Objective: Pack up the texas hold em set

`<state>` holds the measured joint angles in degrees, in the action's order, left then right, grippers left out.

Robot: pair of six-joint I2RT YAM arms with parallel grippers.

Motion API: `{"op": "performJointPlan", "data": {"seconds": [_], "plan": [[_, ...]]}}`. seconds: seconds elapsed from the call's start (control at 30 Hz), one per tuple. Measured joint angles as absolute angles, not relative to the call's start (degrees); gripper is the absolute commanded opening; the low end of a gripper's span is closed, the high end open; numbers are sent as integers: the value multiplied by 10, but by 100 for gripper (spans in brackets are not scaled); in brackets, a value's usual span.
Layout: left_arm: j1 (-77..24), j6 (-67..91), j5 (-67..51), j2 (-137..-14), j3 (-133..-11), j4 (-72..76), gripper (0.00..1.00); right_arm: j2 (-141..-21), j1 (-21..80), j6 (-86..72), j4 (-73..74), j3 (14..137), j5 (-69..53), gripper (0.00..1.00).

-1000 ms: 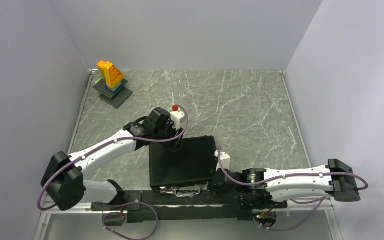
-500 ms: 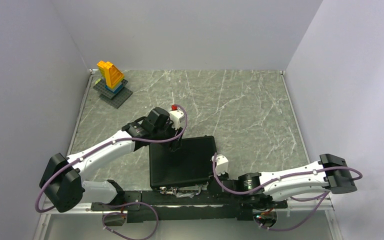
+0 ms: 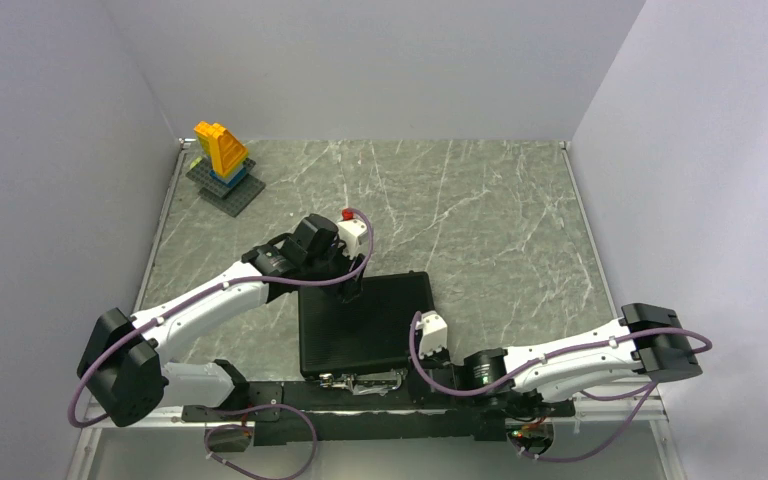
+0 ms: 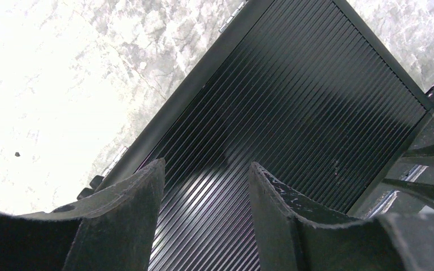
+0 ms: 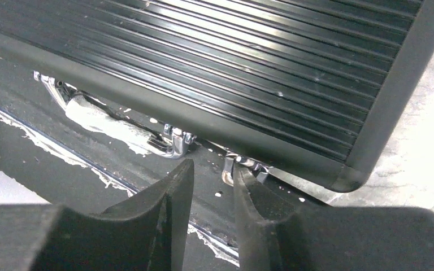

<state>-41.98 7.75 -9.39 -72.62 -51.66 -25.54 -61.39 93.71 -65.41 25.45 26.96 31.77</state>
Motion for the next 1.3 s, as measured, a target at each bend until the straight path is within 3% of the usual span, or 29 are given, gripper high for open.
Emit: {"op": "performJointPlan", "data": {"seconds": [0.47,0.83,1.03,1.3], "plan": [[-420,77,-97,-714,-516,-255,61,-694,1001,-712,390,365,373,50],[-420,77,-98,-714,-517,-255,60,-644,998,-721,405,366,375,47],[-420,78,-91,-709,-516,-256,61,-627,940,-657,400,378,371,45],[-388,83,-81,-668,-516,-258,61,-592,773,-531,355,443,298,44]]}}
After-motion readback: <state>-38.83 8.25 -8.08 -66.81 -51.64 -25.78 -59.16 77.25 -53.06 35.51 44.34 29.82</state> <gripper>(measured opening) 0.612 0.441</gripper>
